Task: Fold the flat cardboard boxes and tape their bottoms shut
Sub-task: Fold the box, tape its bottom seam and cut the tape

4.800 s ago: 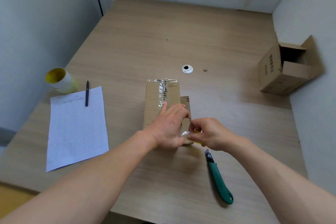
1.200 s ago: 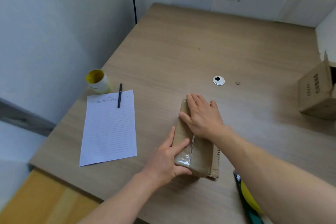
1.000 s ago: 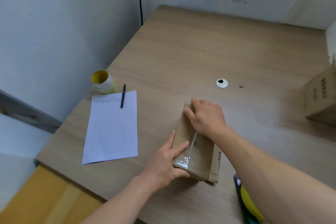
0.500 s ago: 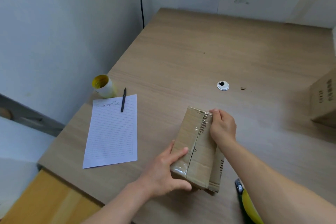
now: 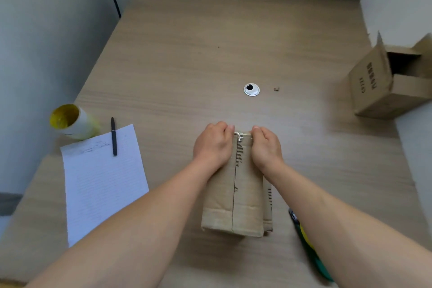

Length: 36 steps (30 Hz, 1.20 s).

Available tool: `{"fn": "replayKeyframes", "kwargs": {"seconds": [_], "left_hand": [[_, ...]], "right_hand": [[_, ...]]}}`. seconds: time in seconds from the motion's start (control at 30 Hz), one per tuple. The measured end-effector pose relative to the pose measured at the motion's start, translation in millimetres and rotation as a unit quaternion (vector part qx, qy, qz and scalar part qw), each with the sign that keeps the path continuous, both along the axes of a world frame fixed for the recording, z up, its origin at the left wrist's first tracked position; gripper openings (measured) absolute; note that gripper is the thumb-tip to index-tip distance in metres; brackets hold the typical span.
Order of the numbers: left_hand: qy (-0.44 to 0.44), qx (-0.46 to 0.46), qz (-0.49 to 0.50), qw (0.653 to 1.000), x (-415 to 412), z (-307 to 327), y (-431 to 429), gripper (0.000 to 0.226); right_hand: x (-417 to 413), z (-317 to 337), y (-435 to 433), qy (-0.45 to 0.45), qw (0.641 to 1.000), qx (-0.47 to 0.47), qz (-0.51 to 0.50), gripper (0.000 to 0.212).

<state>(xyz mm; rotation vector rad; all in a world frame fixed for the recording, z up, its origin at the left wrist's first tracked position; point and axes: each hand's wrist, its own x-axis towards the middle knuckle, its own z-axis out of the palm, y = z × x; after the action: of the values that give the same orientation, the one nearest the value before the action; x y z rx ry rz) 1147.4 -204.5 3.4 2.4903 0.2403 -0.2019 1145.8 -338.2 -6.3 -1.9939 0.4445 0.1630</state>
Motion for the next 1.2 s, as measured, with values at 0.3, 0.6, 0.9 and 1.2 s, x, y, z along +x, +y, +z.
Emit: {"fn": "replayKeyframes", "kwargs": {"seconds": [0.3,0.6,0.9,1.2], "left_hand": [[0.025,-0.110,0.003,0.994,-42.9,31.9,6.9,0.092],[-0.190,0.078,-0.284,0.937,-154.7,-16.4,19.4,0.096],[-0.217,0.121,-0.262,0.932,-155.4,-17.9,17.9,0.093],[-0.139,-0.029,-0.108,0.984,-157.4,-7.3,6.3,0.069]], "right_hand": [[0.9,1.8,2.0,0.007,0.999,-0.042,-0.012,0.045],[2.0,-4.2,-0.8,0.015,1.000,-0.010,0.016,0.043],[-59.7,0.0,-9.2,0.004,0.994,0.030,0.101,0.050],[-87.5,5.3,-19.3,0.023,0.994,-0.002,0.110,0.045]]}}
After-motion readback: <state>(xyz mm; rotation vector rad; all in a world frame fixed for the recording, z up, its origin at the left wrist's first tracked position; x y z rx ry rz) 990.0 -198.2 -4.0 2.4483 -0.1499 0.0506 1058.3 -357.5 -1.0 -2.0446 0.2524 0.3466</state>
